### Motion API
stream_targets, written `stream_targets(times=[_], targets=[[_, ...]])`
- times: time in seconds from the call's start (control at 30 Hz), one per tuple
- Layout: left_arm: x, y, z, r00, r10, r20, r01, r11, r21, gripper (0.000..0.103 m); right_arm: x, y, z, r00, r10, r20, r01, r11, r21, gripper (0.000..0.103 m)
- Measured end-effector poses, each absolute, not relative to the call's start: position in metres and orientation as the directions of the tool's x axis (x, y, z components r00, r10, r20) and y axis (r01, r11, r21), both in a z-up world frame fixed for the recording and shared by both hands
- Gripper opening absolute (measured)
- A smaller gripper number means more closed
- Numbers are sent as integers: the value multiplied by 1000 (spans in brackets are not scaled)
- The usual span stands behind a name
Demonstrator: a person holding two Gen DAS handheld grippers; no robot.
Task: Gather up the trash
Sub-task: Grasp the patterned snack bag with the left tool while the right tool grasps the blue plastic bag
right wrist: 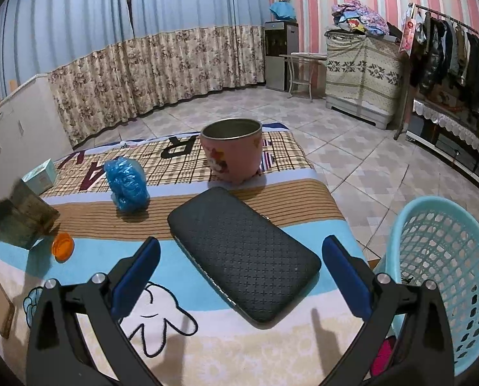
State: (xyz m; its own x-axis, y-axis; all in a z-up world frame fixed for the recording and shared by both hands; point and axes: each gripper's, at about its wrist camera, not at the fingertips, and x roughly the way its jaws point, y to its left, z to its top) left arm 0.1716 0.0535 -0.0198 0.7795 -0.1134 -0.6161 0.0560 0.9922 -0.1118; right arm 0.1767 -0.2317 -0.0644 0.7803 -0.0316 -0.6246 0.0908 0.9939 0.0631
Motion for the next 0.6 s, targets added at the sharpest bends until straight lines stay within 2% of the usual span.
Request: stream_targets(times=[0.17,0.33,0.6], targets=[[170,79,-11,786,-101,-609,29,991,-127,6,177,-217,-68,775,-25,-632,56,998,29,98],[172,105,-14,782,-119,-612,7,983,-182,4,176,-195,-69,774,-7,-633,4,1000,-7,98],[172,121,-3,800,-114,-589,6,983,-182,1,190,-163,-59,794,19,-608,-50,998,-34,98]])
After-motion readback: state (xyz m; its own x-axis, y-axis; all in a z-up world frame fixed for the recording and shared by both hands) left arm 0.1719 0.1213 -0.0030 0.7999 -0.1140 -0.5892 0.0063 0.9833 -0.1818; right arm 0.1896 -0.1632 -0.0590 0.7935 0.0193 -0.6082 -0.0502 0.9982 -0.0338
